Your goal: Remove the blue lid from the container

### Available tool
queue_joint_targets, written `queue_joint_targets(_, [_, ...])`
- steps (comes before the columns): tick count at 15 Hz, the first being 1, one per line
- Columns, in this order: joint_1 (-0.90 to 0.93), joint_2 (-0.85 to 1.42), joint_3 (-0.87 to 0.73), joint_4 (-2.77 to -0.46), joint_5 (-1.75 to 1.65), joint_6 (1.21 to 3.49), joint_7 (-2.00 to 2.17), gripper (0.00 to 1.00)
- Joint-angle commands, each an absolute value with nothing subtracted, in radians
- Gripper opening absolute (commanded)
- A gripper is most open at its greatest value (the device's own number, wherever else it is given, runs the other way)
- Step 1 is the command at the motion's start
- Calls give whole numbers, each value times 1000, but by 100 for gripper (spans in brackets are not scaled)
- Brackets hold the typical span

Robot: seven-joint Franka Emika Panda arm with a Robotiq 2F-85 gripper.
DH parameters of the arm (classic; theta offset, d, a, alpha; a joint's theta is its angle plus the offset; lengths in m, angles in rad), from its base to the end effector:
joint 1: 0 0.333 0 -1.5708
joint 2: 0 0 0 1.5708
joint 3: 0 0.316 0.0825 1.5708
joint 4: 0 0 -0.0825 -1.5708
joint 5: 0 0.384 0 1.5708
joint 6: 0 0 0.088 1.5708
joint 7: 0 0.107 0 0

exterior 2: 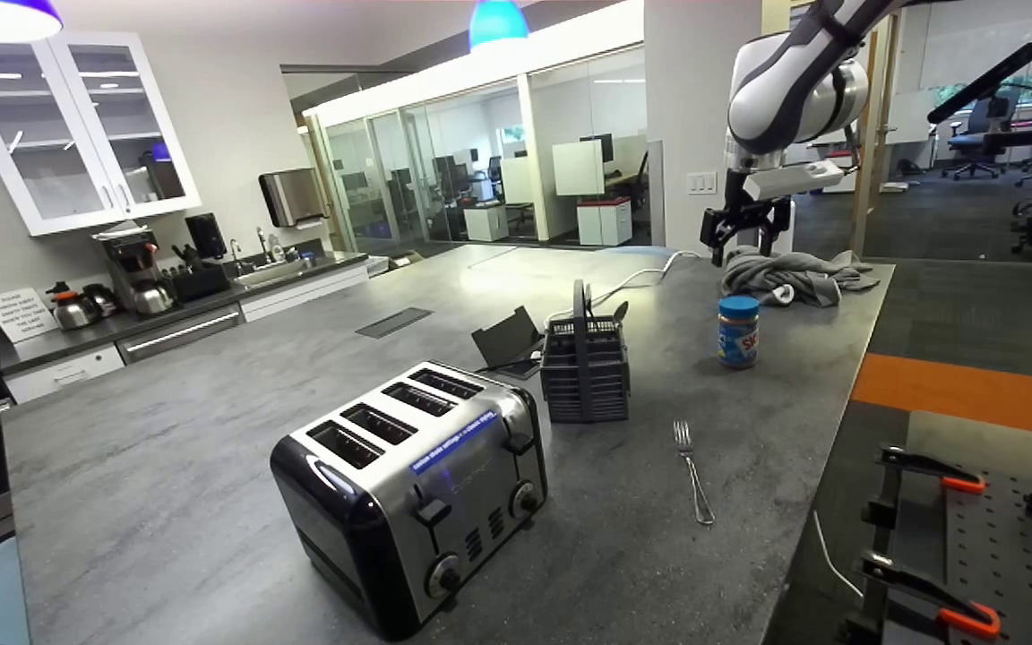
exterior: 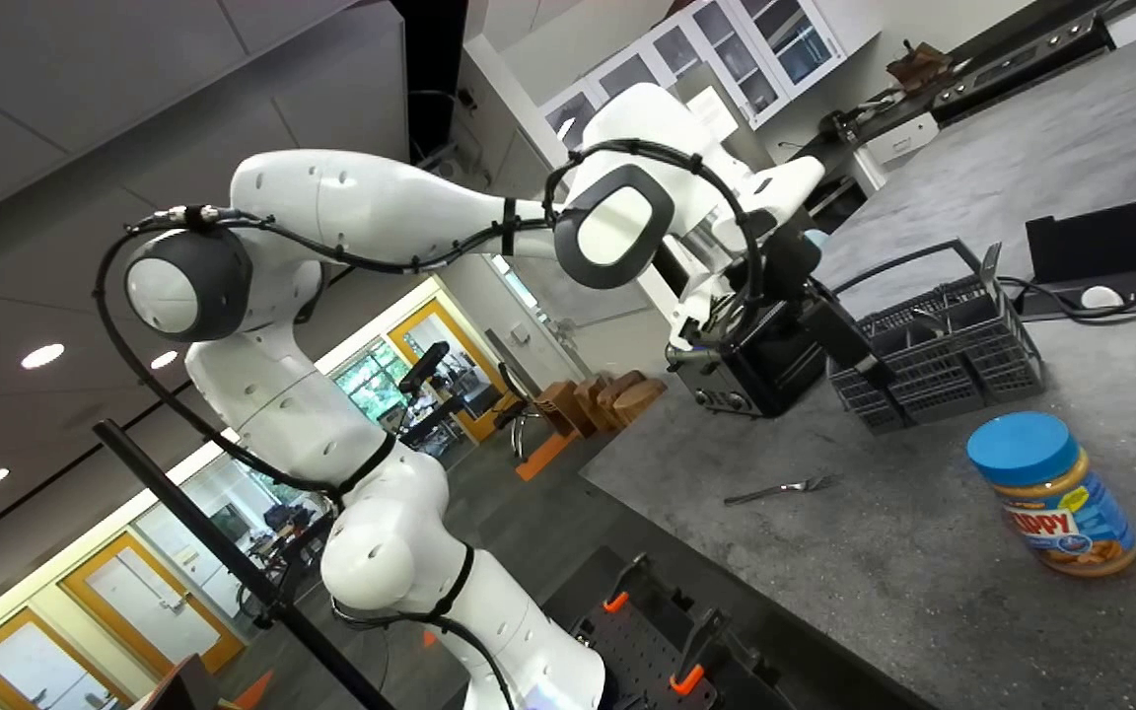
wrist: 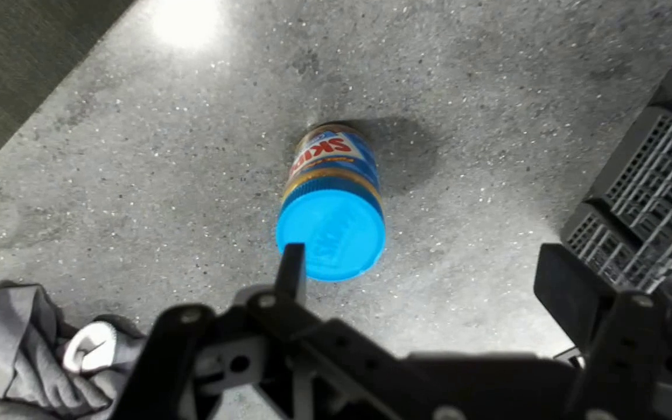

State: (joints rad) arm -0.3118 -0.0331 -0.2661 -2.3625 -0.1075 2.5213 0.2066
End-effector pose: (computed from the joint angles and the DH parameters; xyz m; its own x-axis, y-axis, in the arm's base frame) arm 0.4312 -0.2802 0.3584 0.7494 -0.6321 0.1971 -0.6490 -0.7603 0.0293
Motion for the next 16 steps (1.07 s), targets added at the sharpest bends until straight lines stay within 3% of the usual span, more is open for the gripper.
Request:
queue_joint_targets(1, [-306, -15, -277, -2351, -107, 2519, 204, 100])
queue_joint_targets(16, [-320, 151, -324, -2229, -35, 2525, 275, 100])
